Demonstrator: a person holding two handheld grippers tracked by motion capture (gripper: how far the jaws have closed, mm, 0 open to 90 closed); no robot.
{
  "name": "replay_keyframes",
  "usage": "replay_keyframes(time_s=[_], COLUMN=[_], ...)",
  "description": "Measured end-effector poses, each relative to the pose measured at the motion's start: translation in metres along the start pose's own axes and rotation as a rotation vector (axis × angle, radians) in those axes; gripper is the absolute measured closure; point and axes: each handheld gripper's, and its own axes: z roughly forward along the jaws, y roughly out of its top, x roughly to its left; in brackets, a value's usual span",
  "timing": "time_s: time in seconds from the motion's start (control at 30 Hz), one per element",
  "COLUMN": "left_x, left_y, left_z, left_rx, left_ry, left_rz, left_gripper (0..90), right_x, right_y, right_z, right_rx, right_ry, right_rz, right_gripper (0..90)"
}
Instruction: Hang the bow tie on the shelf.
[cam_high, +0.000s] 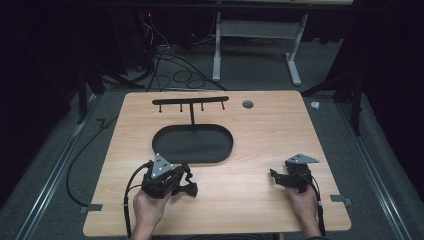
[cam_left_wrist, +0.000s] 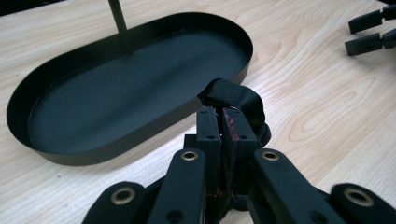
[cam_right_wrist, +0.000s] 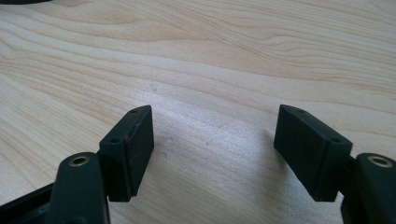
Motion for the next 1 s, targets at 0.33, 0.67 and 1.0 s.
replay_keyframes(time_s=[0.33,0.67,1.0], left_x=[0.005,0.011,0.016], left_y=[0.012,0.025,0.041], left_z=[-0.006,-0.011,-0.016], left_rx=[-0.024,-0.035,-0.059], left_ry=[-0.014,-0.029,-0.023], left_rz=[-0.004,0.005,0.023], left_gripper=[86.5,86.5,86.5], right_x=[0.0,0.0,0.0], right_y=[0.0,0.0,0.0], right_z=[0.0,0.0,0.0], right_rx=[-0.001,-0.001,0.0], right_ry=[0.002,0.001,-0.001], right_rz=[0.0,-0.004,-0.001], right_gripper=[29.6,29.6,29.6])
